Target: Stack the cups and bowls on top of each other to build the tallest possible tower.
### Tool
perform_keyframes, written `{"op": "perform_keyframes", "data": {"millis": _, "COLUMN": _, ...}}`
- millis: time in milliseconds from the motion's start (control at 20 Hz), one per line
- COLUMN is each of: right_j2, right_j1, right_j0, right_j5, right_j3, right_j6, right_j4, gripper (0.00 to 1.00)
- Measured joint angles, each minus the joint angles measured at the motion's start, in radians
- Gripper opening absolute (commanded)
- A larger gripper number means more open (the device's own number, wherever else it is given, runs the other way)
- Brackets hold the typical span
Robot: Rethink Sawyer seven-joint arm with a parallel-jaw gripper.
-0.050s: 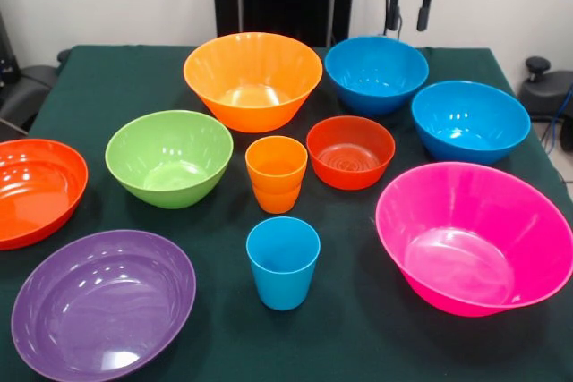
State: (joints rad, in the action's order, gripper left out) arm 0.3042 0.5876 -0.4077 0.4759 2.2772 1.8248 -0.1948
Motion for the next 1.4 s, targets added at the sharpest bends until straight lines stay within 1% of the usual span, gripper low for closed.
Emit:
{"op": "perform_keyframes", "data": {"millis": 550, "right_j2": 0.003, "right_j1": -0.008, "right_j0": -0.002, "right_j5": 0.0, "right_j3": -0.005, "right_j6": 0.0, "right_j4": 0.0, "gripper": 1.0}}
{"op": "perform_keyframes", "data": {"millis": 800, "right_j2": 0.011, "right_j1": -0.036, "right_j0": -0.013, "right_j5": 0.0, "right_j3": -0.019, "right_j6": 0.0, "right_j4": 0.0, "gripper": 1.0}}
{"op": "perform_keyframes", "data": {"millis": 1050, "right_j2": 0.02, "right_j1": -0.09, "right_j0": -0.044, "right_j5": 0.0, "right_j3": -0.045, "right_j6": 0.0, "right_j4": 0.0, "gripper": 1.0}}
{"op": "perform_keyframes", "data": {"millis": 1400, "right_j2": 0.02, "right_j1": -0.144, "right_j0": -0.052, "right_j5": 0.0, "right_j3": -0.067, "right_j6": 0.0, "right_j4": 0.003, "gripper": 1.0}}
